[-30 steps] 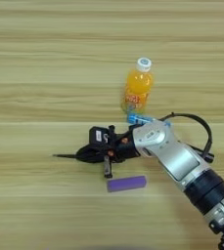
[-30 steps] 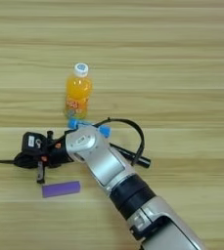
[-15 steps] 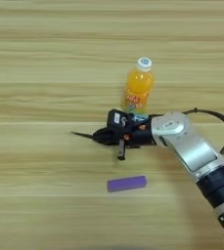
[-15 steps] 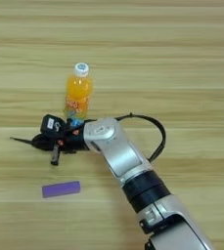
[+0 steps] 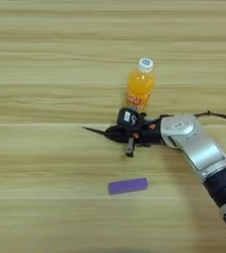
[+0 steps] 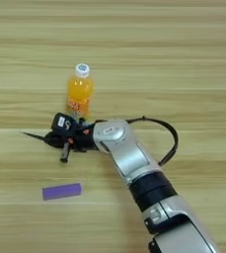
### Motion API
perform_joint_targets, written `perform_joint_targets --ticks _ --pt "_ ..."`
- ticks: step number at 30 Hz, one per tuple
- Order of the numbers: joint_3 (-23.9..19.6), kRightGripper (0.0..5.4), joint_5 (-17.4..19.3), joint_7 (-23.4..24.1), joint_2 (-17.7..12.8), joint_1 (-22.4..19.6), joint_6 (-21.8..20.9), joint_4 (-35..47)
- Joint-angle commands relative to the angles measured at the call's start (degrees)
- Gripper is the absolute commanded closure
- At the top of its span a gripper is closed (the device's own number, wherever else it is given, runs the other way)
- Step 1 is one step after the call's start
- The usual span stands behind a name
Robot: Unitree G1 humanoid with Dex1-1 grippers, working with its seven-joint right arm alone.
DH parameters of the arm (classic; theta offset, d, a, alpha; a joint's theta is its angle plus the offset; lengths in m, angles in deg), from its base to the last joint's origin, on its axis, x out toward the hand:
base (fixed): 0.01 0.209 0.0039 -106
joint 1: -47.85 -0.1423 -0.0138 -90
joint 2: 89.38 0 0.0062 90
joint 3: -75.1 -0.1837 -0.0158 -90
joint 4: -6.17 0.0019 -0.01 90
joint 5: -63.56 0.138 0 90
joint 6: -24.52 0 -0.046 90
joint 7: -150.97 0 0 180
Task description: Move the objects on the table
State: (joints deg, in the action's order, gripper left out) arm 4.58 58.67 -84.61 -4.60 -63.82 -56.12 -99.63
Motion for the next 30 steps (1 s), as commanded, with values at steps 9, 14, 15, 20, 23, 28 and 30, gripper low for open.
perform_joint_targets --ticks 9,14,15,20,23,28,30 --pt "-3.45 5.11 0.96 1.06 -3.1 -0.42 -1.59 2.03" --pt "-3.64 5.11 -0.43 2.42 -3.83 -0.79 -2.51 0.37" --pt "-3.59 5.11 -0.72 2.69 -3.95 -0.88 -2.82 -0.11" --pt "-3.32 5.11 -1.88 4.07 -4.55 -1.3 -4.29 -2.83" --pt "-3.09 5.11 -2.39 4.53 -4.69 -1.47 -5.31 -4.03" --pt "-2.99 5.11 -2.35 4.37 -4.84 -1.48 -5.94 -4.52" --pt "-3.08 4.72 -2.12 4.13 -4.88 -1.46 -5.96 -4.38"
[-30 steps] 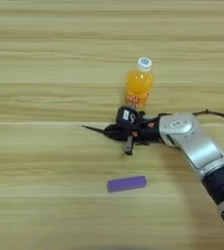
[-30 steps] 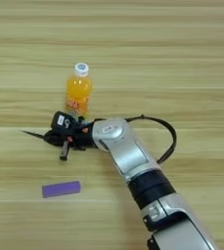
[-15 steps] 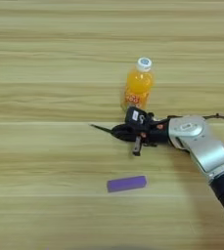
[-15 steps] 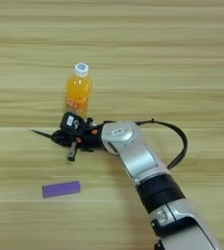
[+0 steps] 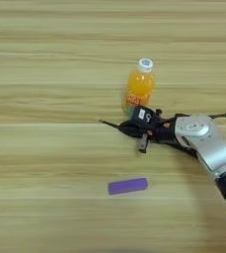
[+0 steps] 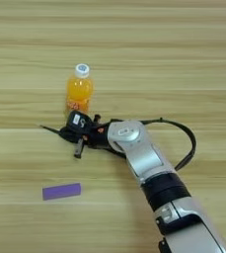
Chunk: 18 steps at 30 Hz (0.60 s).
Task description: Move the objects on the table
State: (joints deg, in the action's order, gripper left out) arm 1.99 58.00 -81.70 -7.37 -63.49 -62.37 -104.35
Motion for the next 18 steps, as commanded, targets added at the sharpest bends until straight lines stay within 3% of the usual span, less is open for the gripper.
perform_joint_targets --ticks 1,13,18 --pt "-0.48 4.68 -1.38 1.06 -2.12 -1.8 0.23 0.38" --pt "-1.03 3.64 0.3 -0.64 -2.31 -1.46 1.18 2.23" --pt "-2.52 3.11 3.74 -4.22 -3.02 -0.56 2.42 5.52"
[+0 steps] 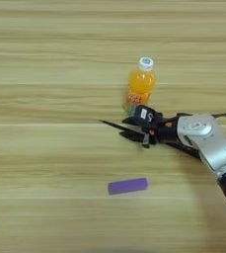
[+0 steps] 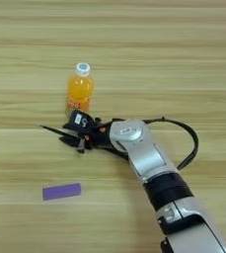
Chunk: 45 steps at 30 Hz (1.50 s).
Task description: Move the objects on the table
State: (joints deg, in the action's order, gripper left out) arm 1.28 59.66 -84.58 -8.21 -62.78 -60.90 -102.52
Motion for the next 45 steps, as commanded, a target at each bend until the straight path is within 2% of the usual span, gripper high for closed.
perform_joint_targets --ticks 1,16,22,29,37,42,45 --pt "-1.94 2.95 2.28 -1.73 -2.45 -1.12 0.96 4.2" --pt "-5.52 1.44 7.61 -6.77 -4.49 0.56 2.95 10.3" --pt "-7.17 0.82 10.8 -8.95 -5.49 1.9 4.07 16.47" --pt "-9.43 0.16 16.19 -13.12 -7.26 4.11 4.31 21.66" --pt "-12.29 0.04 23.23 -16.64 -8.42 5.11 6.99 25.8" --pt "-11.77 0.04 24.85 -18.44 -9.15 5.38 8.78 25.91" --pt "-10.34 0.04 24.54 -19.7 -9.16 5.21 9.16 25.44"
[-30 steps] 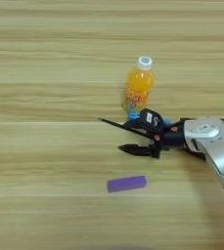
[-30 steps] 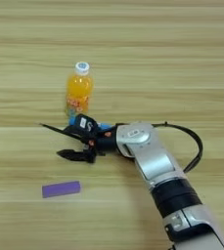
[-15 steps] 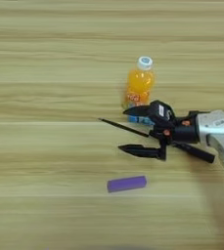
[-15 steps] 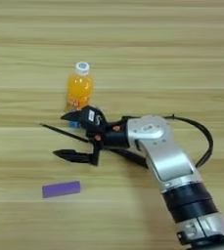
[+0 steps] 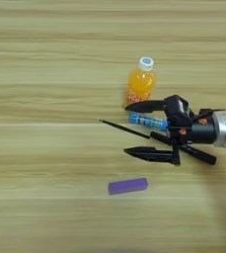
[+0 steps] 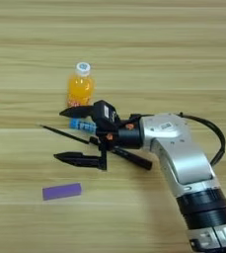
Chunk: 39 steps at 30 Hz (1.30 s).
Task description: Move the objects on the table
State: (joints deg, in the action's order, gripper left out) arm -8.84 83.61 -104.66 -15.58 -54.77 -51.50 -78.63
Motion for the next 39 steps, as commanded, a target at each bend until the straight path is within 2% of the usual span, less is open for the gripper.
perform_joint_targets --ticks 1,3,6,15,22,30,39 --pt "0.21 0.04 0.59 -0.33 -1.89 -2.75 -0.27 1.56" --pt "1.08 0.04 0.28 -1.95 -2.25 -2.7 -0.96 1.18" --pt "2.82 0.04 -2.32 -3.0 -2.6 -2.96 -3.46 -0.15" --pt "7.99 0.04 -11.49 -5.87 -5.01 -1.49 -16.18 -2.8" --pt "9.98 0.04 -15.65 -5.35 -5.12 -1.48 -24.12 -5.94" --pt "12.7 1.16 -20.85 -3.0 -4.0 -2.04 -28.1 -9.9" --pt "13.36 2.61 -21.16 -2.31 -3.75 -1.88 -28.07 -10.78"
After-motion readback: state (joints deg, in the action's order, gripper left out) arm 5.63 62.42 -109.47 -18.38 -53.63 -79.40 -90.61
